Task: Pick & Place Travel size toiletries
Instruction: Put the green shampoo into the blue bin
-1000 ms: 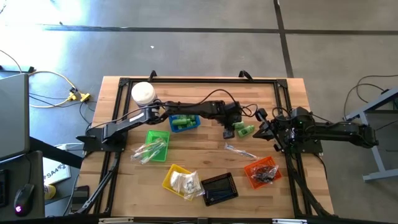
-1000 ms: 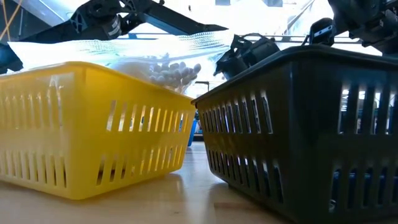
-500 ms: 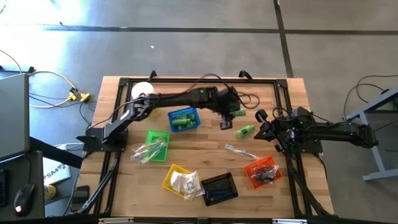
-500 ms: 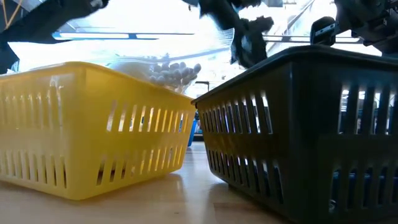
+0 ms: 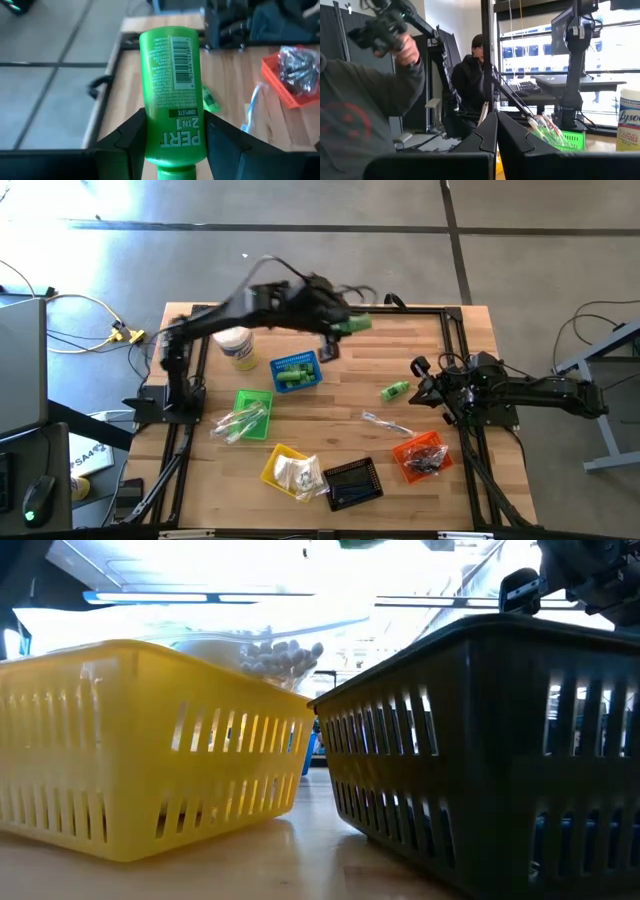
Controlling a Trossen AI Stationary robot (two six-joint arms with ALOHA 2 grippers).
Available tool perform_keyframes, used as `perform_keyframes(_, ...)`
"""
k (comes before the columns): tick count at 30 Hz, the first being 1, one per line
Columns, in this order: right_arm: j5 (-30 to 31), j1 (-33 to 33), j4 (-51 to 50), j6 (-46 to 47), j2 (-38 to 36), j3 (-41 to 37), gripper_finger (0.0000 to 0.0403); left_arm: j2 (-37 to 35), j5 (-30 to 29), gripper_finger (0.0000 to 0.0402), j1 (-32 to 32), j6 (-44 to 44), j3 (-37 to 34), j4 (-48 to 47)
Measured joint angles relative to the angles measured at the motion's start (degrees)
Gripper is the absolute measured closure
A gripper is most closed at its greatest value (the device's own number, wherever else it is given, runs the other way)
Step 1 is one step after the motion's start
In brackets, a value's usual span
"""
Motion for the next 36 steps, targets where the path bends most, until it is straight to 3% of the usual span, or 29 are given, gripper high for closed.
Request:
perform_keyframes(13,0.12,-0.01,-0.49,-0.07,0.02,0.0,0.04,-17.15,-9.72,0.0251,-0.02,-2.19,-0.29,-8.87)
perform_keyframes(18,0.33,-0.02,-0.4,-0.2,0.0,0.0,0.04,-25.99,-12.74,0.0251,-0.01,-2.6,-5.95,-7.77)
perform_keyframes(21,0.52,-0.02,-0.23,-0.22,-0.08,0.0,0.04,-32.28,-15.01,0.0251,0.0,-3.85,-14.3,-6.26)
perform_keyframes(25,1.13,0.0,0.03,-0.25,-0.09,0.0,0.04,-42.71,-15.31,0.0252,-0.04,-6.34,-30.64,0.34)
perform_keyframes(31,1.63,0.0,-0.33,-0.63,-0.09,0.0,0.04,-59.75,-14.21,0.0242,-0.07,-12.45,-58.9,17.21)
perform_keyframes(36,2.05,-0.02,-0.68,-1.65,-0.09,0.0,0.04,-68.72,-11.6,0.0245,-0.07,-18.51,-77.86,27.52)
